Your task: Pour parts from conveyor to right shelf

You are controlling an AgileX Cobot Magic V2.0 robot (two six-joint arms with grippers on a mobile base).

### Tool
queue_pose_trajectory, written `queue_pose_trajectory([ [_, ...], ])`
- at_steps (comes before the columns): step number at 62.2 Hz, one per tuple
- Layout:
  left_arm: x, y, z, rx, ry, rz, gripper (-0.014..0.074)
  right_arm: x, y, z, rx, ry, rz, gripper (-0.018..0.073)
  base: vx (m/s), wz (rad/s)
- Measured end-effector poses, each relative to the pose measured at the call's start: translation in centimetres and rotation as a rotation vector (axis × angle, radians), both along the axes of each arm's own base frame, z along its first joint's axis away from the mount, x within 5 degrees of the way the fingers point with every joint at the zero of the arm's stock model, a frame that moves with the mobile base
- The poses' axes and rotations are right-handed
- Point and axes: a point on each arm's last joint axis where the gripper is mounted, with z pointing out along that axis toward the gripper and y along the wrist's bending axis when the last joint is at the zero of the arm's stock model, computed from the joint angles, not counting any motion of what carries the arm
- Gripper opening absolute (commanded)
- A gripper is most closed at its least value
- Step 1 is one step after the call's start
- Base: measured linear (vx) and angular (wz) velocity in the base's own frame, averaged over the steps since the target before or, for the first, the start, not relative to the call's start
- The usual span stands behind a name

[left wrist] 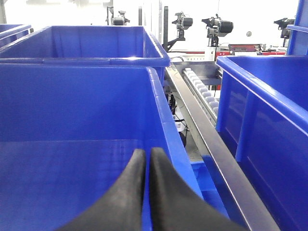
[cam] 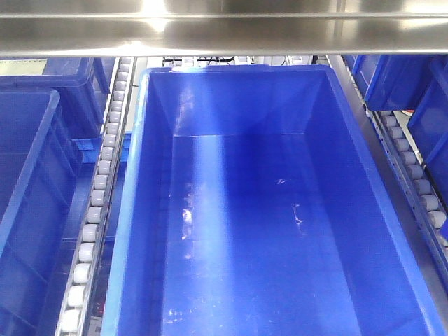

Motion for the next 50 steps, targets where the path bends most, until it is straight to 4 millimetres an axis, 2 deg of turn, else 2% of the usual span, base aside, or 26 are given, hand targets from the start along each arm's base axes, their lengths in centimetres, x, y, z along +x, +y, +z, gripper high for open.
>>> queue_pose_trajectory([
  [10,0.0,0.0,0.0,0.000,0.000,0.000,-0.0006,0.2,0.1,1.2,-0.054,0.034,0.017,-0.0006,0.00,0.00],
  [19,0.0,0.0,0.0,0.000,0.000,0.000,-0.0006,1.6,0.2,3.1,-0.077,0.121,0.035,-0.0005,0.00,0.00],
  [29,0.0,0.0,0.0,0.000,0.000,0.000,-0.0006,2.6,0.2,4.9,-0.038,0.091,0.034,-0.0003,0.00,0.00],
  [38,0.0,0.0,0.0,0.000,0.000,0.000,-0.0006,2.9,0.6,5.1,0.004,0.078,0.073,-0.0001,0.00,0.00],
  [50,0.0,0.0,0.0,0.000,0.000,0.000,-0.0006,3.1,1.7,5.0,-0.048,0.090,0.190,0.0001,0.00,0.00],
])
